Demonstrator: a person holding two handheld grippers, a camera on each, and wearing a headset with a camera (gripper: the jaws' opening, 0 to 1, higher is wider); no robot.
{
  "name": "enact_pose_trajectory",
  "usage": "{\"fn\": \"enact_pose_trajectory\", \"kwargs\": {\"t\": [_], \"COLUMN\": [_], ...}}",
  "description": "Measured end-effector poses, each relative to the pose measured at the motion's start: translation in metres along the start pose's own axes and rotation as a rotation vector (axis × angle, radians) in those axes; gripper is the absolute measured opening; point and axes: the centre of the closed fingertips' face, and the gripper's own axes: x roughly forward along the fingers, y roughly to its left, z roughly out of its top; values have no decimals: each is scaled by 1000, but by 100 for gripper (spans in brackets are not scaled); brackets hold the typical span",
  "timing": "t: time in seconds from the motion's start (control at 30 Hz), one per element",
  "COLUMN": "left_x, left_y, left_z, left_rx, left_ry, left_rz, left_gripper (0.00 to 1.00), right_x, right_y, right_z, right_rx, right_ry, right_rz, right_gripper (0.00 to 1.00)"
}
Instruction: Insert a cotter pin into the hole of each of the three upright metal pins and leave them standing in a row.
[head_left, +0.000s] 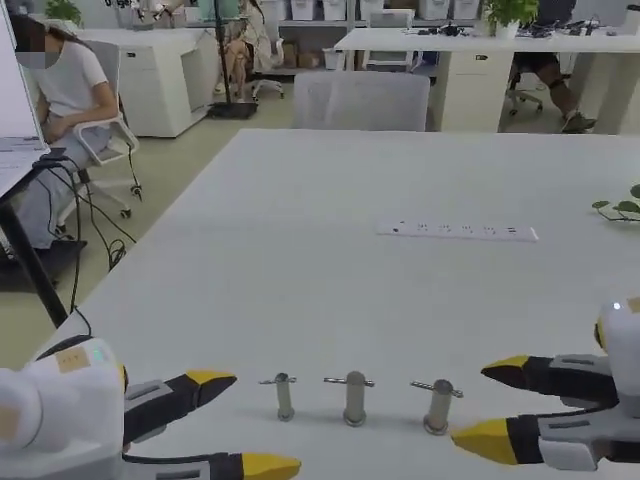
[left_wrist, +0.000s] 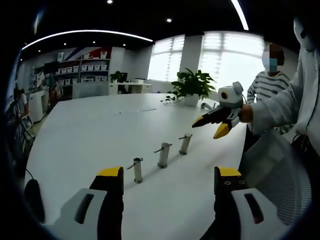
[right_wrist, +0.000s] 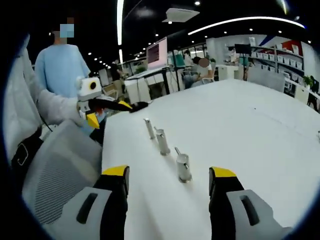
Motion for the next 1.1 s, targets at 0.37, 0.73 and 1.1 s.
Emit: {"fn": "enact_pose_trajectory", "kwargs": {"t": [0.37,0.73,1.1], "left_x": [2,5,-4], "left_y": [9,11,7], "left_z": [-14,-22,-21], "left_rx": [4,-93,-118], "left_ry": [71,107,76], "left_rz": [71,100,122], "left_gripper": [83,92,91], "right_x": [-17,-22,-24], "right_y": [0,17,19], "right_z": [-19,-32,-26], "right_rx": [63,51,71], "right_ry": [47,147,97], "right_rz": [-171,-217,-215], "right_gripper": [84,86,86]}}
